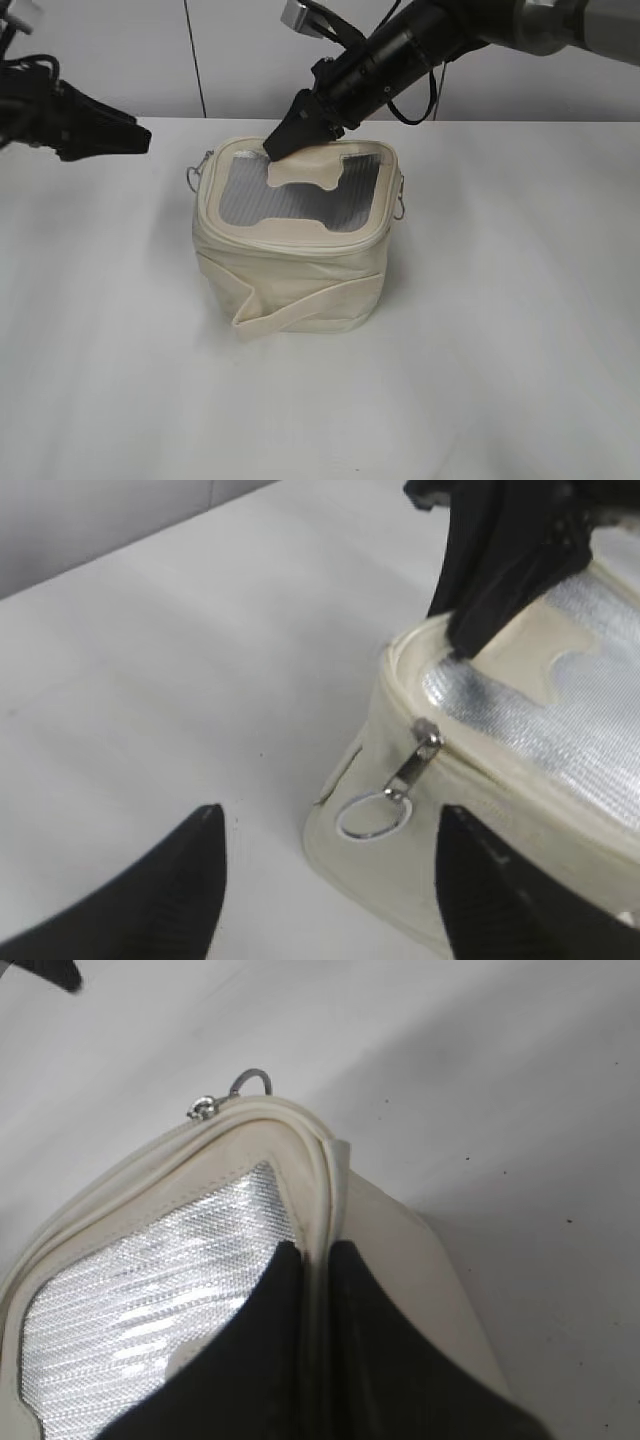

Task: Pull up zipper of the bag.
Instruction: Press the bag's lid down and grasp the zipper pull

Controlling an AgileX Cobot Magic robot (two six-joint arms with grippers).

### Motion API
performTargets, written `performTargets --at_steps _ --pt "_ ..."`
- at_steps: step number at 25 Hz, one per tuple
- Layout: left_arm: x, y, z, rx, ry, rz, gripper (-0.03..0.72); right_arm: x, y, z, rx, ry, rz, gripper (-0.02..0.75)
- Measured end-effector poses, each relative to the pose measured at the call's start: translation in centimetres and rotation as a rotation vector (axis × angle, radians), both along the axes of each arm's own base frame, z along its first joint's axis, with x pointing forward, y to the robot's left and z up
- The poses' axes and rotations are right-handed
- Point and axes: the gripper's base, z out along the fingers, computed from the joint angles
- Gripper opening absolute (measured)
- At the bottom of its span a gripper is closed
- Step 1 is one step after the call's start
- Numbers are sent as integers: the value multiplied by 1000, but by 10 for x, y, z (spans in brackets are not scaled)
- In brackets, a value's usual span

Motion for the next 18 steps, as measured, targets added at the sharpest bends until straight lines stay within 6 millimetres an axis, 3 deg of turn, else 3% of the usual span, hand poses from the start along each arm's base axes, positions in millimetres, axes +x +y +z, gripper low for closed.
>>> performTargets --at_steps 9,16,18 --pt "5 -42 -37 215 -86 -127 512 0 0 0 0 1 0 55" --pt "10 -60 -38 279 -146 -147 504 0 0 0 0 1 -1 55" --pt "10 -62 -38 288 -151 -159 454 0 -1 0 -2 1 -1 55"
